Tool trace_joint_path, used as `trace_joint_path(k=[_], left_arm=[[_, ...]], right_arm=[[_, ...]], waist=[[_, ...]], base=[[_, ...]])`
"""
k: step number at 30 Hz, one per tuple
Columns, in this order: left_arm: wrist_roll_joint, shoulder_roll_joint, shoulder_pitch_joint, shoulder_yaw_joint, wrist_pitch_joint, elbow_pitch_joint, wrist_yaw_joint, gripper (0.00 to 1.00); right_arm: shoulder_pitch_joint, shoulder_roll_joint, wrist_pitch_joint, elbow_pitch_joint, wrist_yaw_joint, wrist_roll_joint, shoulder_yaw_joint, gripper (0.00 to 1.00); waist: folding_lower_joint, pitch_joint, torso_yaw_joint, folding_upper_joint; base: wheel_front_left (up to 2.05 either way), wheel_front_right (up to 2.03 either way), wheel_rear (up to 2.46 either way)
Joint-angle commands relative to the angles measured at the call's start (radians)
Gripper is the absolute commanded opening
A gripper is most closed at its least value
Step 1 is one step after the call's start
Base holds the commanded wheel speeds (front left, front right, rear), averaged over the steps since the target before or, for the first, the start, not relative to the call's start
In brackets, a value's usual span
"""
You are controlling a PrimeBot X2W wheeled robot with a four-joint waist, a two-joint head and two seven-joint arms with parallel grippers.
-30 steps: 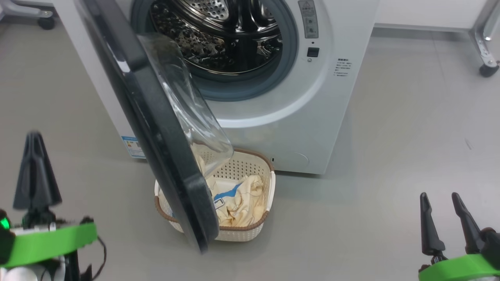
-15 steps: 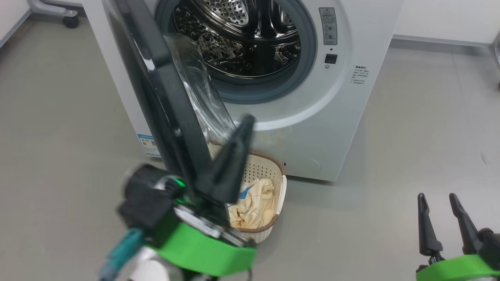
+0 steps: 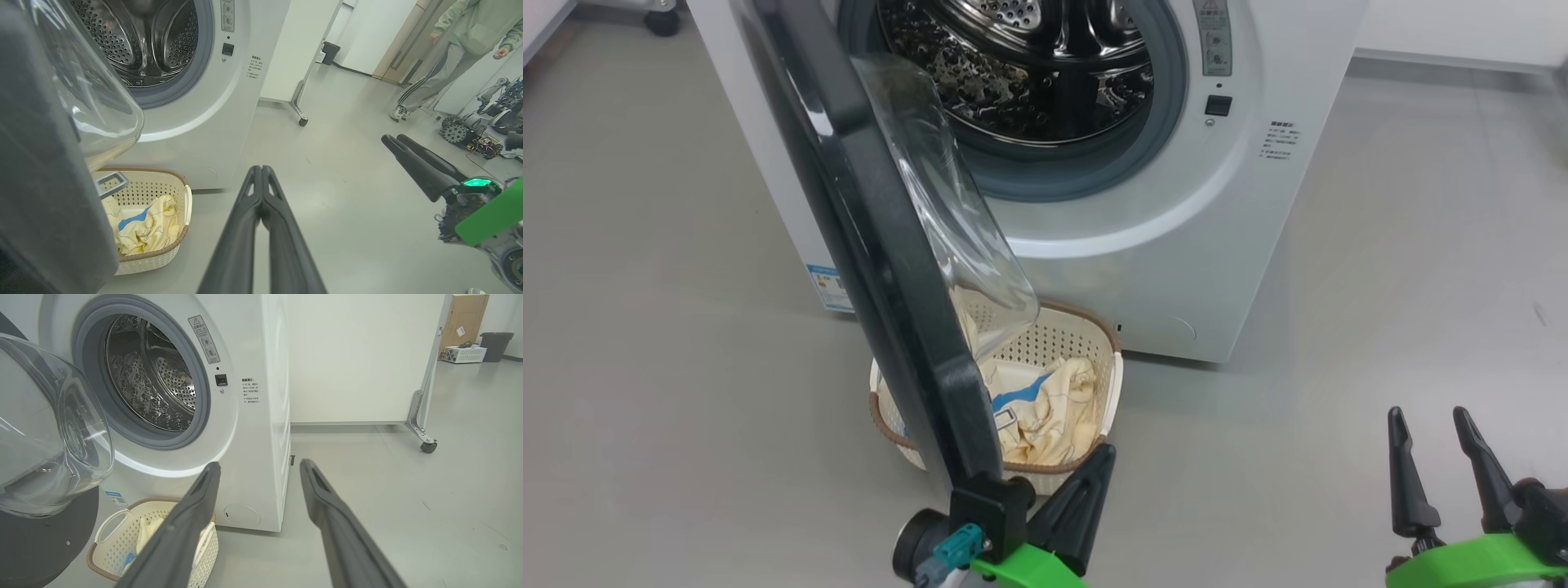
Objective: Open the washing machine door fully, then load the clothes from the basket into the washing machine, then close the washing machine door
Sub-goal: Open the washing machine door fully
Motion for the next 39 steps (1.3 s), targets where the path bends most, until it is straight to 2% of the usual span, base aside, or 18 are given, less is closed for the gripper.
trace_joint_path(k=[1, 6, 14, 24, 39], left_arm=[[0.003, -0.002, -0.027, 0.024, -0.014, -0.019, 0.017, 0.0], [0.007, -0.002, -0.039, 0.028, -0.047, 0.014, 0.059, 0.0], [0.021, -0.002, -0.07, 0.04, -0.079, 0.04, 0.094, 0.0], [0.027, 0.007, -0.077, 0.032, -0.074, 0.033, 0.102, 0.0], [0.035, 0.015, -0.085, 0.054, -0.097, 0.047, 0.146, 0.0]], right_arm=[[-0.038, -0.011, -0.01, -0.031, -0.003, 0.003, 0.016, 1.0], [-0.047, -0.011, -0.01, -0.03, -0.003, 0.004, 0.016, 1.0], [-0.06, -0.014, -0.01, -0.027, -0.003, 0.003, 0.021, 1.0], [-0.066, -0.017, -0.01, -0.024, -0.003, 0.004, 0.021, 1.0], [-0.07, -0.025, -0.01, -0.024, -0.003, 0.005, 0.029, 1.0]], waist=[[0.0, 0.011, 0.006, 0.0], [0.0, 0.029, 0.022, 0.0], [0.0, 0.046, 0.05, 0.0], [0.0, 0.054, 0.102, 0.0], [0.0, 0.07, 0.169, 0.0]], base=[[0.0, 0.0, 0.0], [0.0, 0.0, 0.0], [0.0, 0.0, 0.0], [0.0, 0.0, 0.0], [0.0, 0.0, 0.0]])
